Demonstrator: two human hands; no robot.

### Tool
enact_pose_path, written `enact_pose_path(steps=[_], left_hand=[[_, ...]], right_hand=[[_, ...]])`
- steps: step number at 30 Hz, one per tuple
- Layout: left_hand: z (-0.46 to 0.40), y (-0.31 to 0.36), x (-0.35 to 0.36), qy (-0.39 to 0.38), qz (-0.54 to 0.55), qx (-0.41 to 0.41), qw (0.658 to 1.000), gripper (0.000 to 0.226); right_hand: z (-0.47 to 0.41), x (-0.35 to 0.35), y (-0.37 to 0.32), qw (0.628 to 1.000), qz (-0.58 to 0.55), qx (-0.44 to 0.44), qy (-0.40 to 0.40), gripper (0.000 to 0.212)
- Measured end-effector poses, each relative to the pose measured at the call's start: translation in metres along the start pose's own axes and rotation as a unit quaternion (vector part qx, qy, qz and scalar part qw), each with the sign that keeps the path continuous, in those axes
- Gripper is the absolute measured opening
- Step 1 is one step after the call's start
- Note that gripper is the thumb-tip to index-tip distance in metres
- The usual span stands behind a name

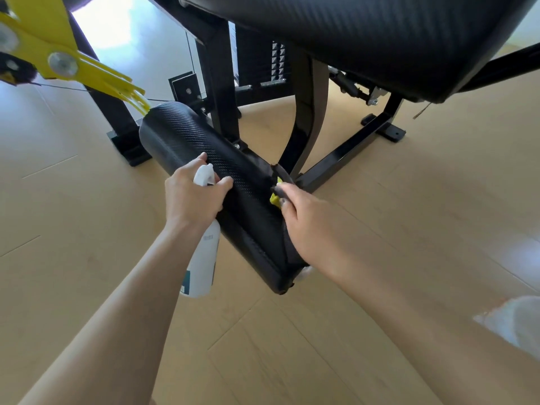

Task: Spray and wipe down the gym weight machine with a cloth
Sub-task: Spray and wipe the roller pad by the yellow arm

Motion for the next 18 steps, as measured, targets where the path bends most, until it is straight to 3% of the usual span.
enact_pose_path(steps=[2,5,8,15,17,18], left_hand=[[0.0,0.002,-0.003,0.003,-0.011,-0.002,1.0,0.03],[-0.003,-0.002,-0.003,0.0,-0.013,-0.024,1.0,0.046],[-0.005,-0.001,-0.003,-0.004,-0.024,-0.012,1.0,0.048],[-0.007,0.001,-0.006,-0.015,-0.011,-0.009,1.0,0.041],[-0.011,-0.002,-0.009,-0.014,-0.004,-0.016,1.0,0.028],[-0.011,-0.004,-0.009,-0.015,-0.005,-0.017,1.0,0.022]], right_hand=[[0.033,-0.003,-0.014,0.996,0.057,-0.036,0.062,0.037],[0.07,0.018,-0.031,0.968,0.182,-0.147,0.093,0.056],[0.049,0.017,-0.044,0.949,0.189,-0.221,0.121,0.046],[0.021,0.043,-0.089,0.899,0.271,-0.34,0.056,0.038],[0.05,0.052,-0.081,0.86,0.326,-0.391,0.025,0.05],[0.066,0.059,-0.074,0.835,0.364,-0.413,-0.003,0.065]])
Point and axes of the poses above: each hand's wrist, its own z-axis away from the middle knuckle, its own x-axis out of the palm, y = z × x, the point moved 10 cm from there along -z, towards the middle knuckle, and after that the axes turned 12 degrees about z, right-handed, at the moved point
